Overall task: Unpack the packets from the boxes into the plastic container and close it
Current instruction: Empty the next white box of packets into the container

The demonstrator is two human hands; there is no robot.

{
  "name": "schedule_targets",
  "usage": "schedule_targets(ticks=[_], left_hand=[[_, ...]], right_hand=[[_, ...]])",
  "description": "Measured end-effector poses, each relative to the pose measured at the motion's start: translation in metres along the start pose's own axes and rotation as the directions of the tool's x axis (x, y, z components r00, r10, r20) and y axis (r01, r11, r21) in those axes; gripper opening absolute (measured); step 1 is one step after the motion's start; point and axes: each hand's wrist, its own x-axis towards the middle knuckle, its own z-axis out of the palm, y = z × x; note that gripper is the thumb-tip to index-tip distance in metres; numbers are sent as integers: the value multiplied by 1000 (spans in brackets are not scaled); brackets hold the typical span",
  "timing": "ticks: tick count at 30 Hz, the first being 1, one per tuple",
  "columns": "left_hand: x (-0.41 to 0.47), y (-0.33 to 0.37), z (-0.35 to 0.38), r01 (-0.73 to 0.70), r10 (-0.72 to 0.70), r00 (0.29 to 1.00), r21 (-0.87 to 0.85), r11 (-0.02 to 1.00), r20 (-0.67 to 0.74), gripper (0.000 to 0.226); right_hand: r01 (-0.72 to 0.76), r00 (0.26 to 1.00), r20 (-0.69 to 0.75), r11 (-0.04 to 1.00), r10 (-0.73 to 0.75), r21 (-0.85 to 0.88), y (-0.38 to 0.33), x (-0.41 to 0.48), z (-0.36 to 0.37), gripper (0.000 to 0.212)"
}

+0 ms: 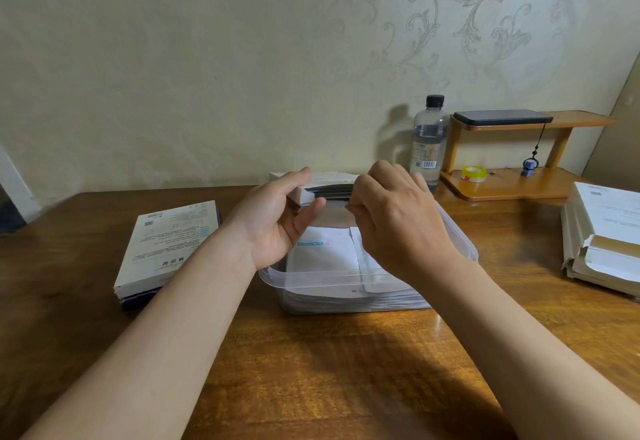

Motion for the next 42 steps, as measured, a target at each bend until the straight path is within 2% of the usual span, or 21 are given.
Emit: schedule_targets(ticks=[3, 6, 9, 12, 15, 17, 20, 24, 27, 30, 34, 39, 42], left_hand=[[1, -1, 0, -13, 13, 1000, -6, 1000, -5, 36], [4, -1, -1, -25, 25, 999, -17, 1000, -29, 52], [7, -1, -2, -38, 37, 999, -38, 999, -26, 37], [9, -1, -3, -49, 48, 999, -58, 997, -11, 42], [9, -1, -5, -54, 55, 998, -62, 997, 8, 26], [9, -1, -4, -59, 60, 998, -61, 996, 5, 14], [10, -3, -1, -62, 60, 997, -43, 997, -43, 9], [8, -4, 4, -72, 72, 995, 0, 997, -70, 7], [8, -6, 7, -101, 104, 992, 51, 994, -70, 6], [10, -7, 8, -113, 118, 988, 61, 992, -96, 4], [10, -4, 6, -173, 165, 977, -44, 984, -138, 9], [10, 2, 1, -263, 208, 952, -260, 929, -223, 21], [12, 5, -2, -284, 212, 945, -306, 909, -248, 20]], right_hand=[[5, 999, -32, 1000, -6, -24, -1, -1, -2, 6], [-8, 999, -48, 999, 7, -37, -2, -3, -1, 13], [-27, 998, -49, 1000, 28, 11, -2, -3, -1, 16], [-34, 998, -49, 996, 38, 76, -3, -4, 0, 12], [-34, 990, -128, 989, 53, 143, -5, -4, -3, 9], [-85, 972, -197, 972, 129, 219, -6, -4, -6, 8], [-251, 892, -258, 881, 371, 401, -5, -2, -12, 5], [-431, 730, -222, 688, 646, 584, 6, 3, -20, 6], [-533, 650, -183, 615, 737, 581, 17, 8, -26, 9], [-611, 616, -131, 577, 777, 542, 26, 10, -30, 12], [-660, 653, -20, 582, 757, 475, 30, 9, -30, 14], [-628, 755, 46, 703, 654, 334, 27, 6, -21, 6], [-620, 783, 176, 721, 597, 310, 27, 7, -17, 5]])
